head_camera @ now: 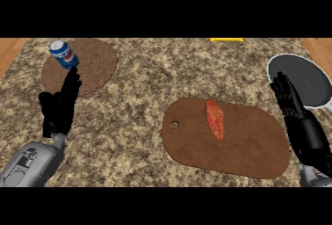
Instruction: Pick the sweet potato from the cutting board and place it in the pan
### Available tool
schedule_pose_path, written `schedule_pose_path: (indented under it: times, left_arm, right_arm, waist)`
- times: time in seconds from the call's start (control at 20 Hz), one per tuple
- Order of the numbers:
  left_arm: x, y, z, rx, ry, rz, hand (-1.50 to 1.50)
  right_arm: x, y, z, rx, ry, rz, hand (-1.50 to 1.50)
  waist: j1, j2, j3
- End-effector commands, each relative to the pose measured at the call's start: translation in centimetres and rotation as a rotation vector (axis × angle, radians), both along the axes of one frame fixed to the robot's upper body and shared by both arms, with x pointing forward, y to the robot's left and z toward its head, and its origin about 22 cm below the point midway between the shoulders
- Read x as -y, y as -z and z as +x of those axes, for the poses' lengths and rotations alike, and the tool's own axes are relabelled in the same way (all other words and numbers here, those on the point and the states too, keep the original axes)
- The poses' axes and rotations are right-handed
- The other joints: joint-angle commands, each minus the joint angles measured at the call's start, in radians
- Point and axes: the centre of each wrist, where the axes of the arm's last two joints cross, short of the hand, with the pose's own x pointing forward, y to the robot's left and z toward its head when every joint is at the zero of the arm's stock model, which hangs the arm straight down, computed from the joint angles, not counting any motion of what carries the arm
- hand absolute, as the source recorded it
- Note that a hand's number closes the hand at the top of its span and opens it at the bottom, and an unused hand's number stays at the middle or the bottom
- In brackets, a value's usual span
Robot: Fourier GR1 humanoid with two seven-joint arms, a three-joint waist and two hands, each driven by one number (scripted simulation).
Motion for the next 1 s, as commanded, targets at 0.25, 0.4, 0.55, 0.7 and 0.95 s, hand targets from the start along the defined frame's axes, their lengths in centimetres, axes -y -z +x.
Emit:
schedule_pose_path:
  times: [0.25, 0.4, 0.55, 0.7, 0.95]
  left_arm:
    - [7.5, 0.6, -1.4, -0.096, 0.383, -0.233, 0.0]
    - [8.1, 1.8, -3.0, -0.159, 0.435, -0.314, 0.0]
    - [6.3, 1.8, -3.1, -0.152, 0.397, -0.328, 0.0]
    - [4.8, 2.0, -4.5, -0.184, 0.38, -0.335, 0.0]
    - [5.5, 3.2, -4.4, -0.201, 0.368, -0.342, 0.0]
  right_arm:
    - [-6.9, -5.8, 5.1, 0.036, -0.529, -0.417, 1.5]
    - [-4.3, -6.6, 7.7, 0.253, -0.328, -0.722, -1.5]
    - [-6.6, -2.5, 9.8, 0.324, -0.429, -0.534, -1.5]
    - [-7.6, -2.7, 10.9, 0.366, -0.528, -0.566, -1.5]
    - [-8.7, -5.4, 10.2, 0.158, -0.575, -1.17, -1.5]
  waist:
    - [0.116, 0.034, 0.026]
    - [0.102, 0.031, 0.033]
    - [0.054, 0.025, 0.037]
    - [0.021, 0.015, 0.036]
    - [0.019, 0.005, 0.029]
